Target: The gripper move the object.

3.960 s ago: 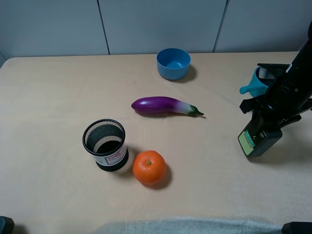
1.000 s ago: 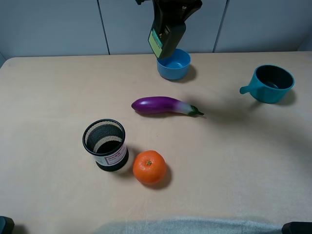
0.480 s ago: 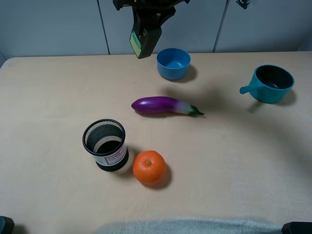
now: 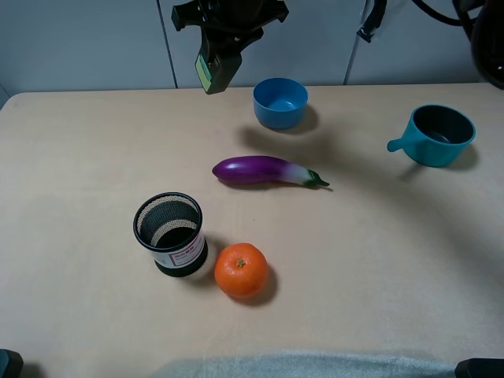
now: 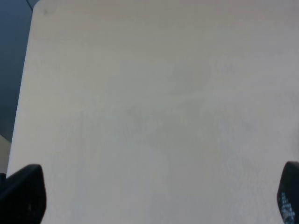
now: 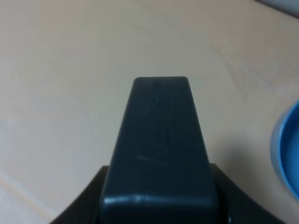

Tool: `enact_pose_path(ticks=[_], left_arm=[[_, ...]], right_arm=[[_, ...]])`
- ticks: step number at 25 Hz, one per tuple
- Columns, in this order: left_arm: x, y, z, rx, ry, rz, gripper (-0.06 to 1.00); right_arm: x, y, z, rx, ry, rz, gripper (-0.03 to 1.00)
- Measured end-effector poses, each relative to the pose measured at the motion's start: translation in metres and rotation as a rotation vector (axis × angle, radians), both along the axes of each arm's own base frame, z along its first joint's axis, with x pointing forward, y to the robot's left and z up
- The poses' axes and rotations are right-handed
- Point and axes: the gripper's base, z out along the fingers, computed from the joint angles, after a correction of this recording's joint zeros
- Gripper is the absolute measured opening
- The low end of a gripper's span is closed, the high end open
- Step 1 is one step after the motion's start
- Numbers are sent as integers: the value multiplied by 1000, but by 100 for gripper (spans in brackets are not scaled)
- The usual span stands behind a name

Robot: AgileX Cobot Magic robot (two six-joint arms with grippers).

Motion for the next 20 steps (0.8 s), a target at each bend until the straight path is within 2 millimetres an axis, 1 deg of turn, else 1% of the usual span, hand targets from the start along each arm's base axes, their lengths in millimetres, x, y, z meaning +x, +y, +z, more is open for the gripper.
enact_pose_path(ticks=[8, 20], left_arm=[[0, 0, 0, 0, 0, 0, 99], [0, 0, 0, 0, 0, 0, 99]], right_arm=[[10, 7, -31, 0, -1, -8, 29], [17, 8, -66, -77, 15, -3, 29]])
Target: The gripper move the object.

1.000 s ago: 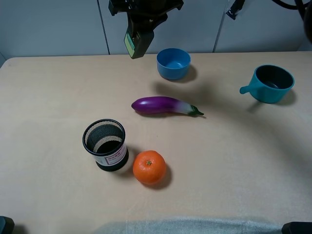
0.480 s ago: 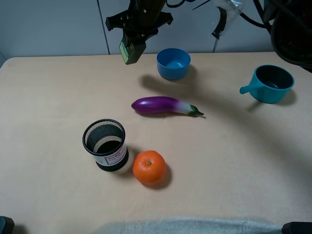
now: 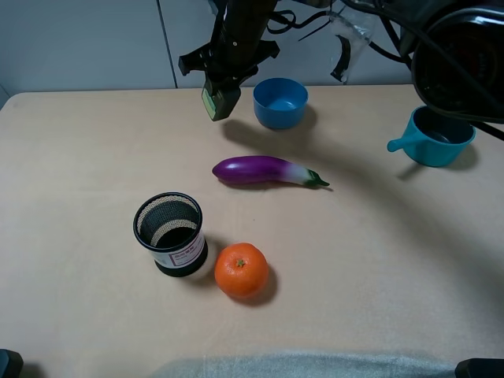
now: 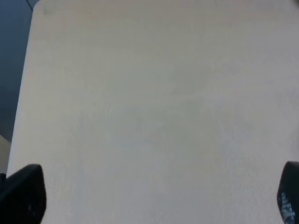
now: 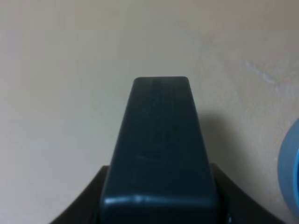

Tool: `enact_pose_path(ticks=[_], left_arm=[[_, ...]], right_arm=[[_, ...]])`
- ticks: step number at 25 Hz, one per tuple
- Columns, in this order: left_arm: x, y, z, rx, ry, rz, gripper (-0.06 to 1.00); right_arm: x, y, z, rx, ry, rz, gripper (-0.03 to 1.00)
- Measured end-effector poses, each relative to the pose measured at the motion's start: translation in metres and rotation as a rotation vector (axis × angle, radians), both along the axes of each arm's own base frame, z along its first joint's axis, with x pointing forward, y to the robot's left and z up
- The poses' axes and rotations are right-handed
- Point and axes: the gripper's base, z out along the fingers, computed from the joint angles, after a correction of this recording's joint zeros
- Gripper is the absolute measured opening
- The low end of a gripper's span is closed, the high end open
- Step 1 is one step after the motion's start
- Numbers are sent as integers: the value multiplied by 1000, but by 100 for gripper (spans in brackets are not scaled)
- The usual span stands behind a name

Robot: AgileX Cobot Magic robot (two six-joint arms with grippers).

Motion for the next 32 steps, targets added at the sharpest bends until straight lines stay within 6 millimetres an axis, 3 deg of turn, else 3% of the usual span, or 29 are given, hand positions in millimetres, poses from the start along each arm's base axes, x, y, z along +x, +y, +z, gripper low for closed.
enact_pose_path(ticks=[17, 32], left_arm=[[0, 0, 0, 0, 1, 0, 99], [0, 0, 0, 0, 1, 0, 99]], right_arm=[[5, -1, -32, -81, 11, 10, 29], [5, -2, -32, -86, 8, 12, 29]])
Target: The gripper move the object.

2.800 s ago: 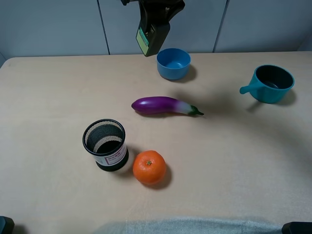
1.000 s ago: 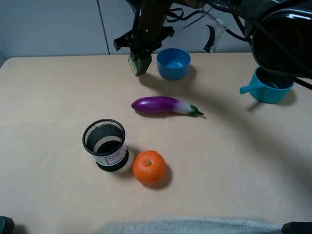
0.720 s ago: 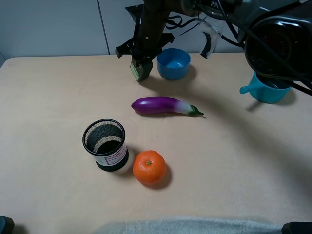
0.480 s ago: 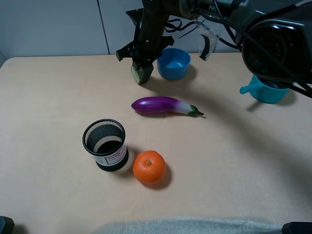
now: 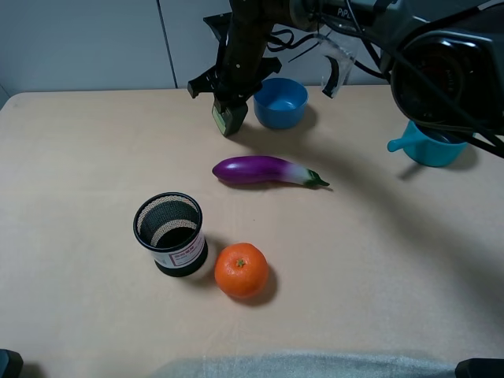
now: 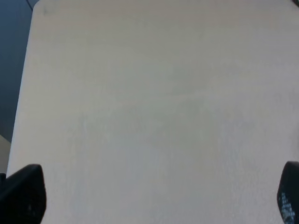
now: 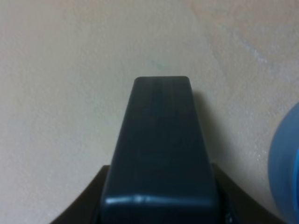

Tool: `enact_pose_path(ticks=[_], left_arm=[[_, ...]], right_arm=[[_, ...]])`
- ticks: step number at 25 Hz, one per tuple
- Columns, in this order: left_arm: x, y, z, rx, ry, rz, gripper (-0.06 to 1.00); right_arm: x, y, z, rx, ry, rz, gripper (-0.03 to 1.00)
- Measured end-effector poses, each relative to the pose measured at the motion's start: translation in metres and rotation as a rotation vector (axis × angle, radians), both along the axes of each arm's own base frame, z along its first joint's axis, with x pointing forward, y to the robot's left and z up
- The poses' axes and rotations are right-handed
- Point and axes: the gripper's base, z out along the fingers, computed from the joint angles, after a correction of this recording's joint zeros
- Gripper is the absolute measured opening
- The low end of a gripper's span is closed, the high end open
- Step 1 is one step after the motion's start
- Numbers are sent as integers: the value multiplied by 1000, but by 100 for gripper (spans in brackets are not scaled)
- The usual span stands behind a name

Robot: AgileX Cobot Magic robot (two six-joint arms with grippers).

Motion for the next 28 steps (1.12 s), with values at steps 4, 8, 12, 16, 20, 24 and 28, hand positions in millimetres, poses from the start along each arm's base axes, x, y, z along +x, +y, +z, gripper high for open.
enact_pose_path(ticks=[4, 8, 12, 16, 20, 24, 28], left_arm=[[0, 0, 0, 0, 0, 0, 99], [0, 0, 0, 0, 0, 0, 99], [0, 0, 0, 0, 0, 0, 99], [0, 0, 0, 0, 0, 0, 99], [0, 0, 0, 0, 0, 0, 99], [0, 0, 0, 0, 0, 0, 99], [0, 0, 0, 0, 0, 0, 99]], right_arm=[[1, 1, 1, 10, -12, 0, 40], [1, 1, 2, 13, -17, 0, 54], [2, 2, 3, 19, -24, 0, 60], [2, 2, 3, 28, -26, -2, 61], [2, 3, 3, 30, -27, -2, 62], [2, 3, 3, 30, -27, -2, 62], [2, 3, 3, 30, -27, -2, 62]])
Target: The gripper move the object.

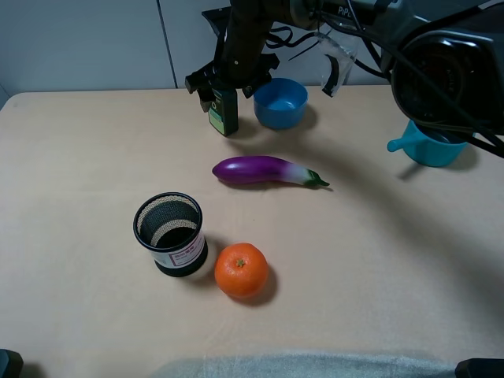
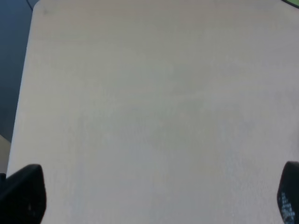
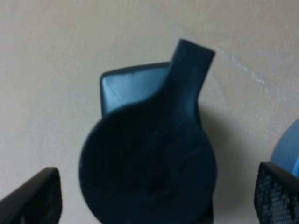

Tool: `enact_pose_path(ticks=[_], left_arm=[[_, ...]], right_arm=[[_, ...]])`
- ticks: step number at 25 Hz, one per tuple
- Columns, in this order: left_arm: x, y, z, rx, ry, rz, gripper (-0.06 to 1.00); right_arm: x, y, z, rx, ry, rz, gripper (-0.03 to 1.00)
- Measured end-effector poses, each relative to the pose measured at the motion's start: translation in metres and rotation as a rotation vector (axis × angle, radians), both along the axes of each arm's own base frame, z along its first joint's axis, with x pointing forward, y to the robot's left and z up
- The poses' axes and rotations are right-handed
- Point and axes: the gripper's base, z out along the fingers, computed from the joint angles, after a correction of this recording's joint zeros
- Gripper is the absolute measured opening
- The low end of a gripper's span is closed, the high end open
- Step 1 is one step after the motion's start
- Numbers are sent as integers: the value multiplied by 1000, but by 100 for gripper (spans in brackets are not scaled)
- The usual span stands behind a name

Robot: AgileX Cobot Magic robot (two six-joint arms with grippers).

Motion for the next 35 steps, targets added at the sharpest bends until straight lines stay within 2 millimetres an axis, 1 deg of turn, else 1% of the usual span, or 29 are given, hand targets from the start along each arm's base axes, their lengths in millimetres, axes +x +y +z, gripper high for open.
enact_pose_path(ticks=[4, 7, 10, 14, 20, 23, 29, 32, 35], left_arm=[[0, 0, 0, 0, 0, 0, 99], [0, 0, 0, 0, 0, 0, 99], [0, 0, 0, 0, 0, 0, 99], [0, 0, 0, 0, 0, 0, 99], [0, 0, 0, 0, 0, 0, 99], [0, 0, 0, 0, 0, 0, 99], [0, 0, 0, 0, 0, 0, 99], [0, 0, 0, 0, 0, 0, 99], [0, 0, 0, 0, 0, 0, 99]], right_arm=[[-1, -1, -1, -9, 11, 0, 66], [-2, -2, 1, -17, 22, 1, 66], [-4, -3, 11, -14, 16, 3, 66], [-7, -5, 29, -9, 8, 4, 69], [-14, -11, 46, -31, 34, 4, 69], [-18, -17, 60, -49, 47, 3, 69], [-22, -37, 86, -84, 89, 3, 69], [-23, -45, 103, -66, 64, 9, 69], [-28, -50, 125, -35, 31, 16, 69]])
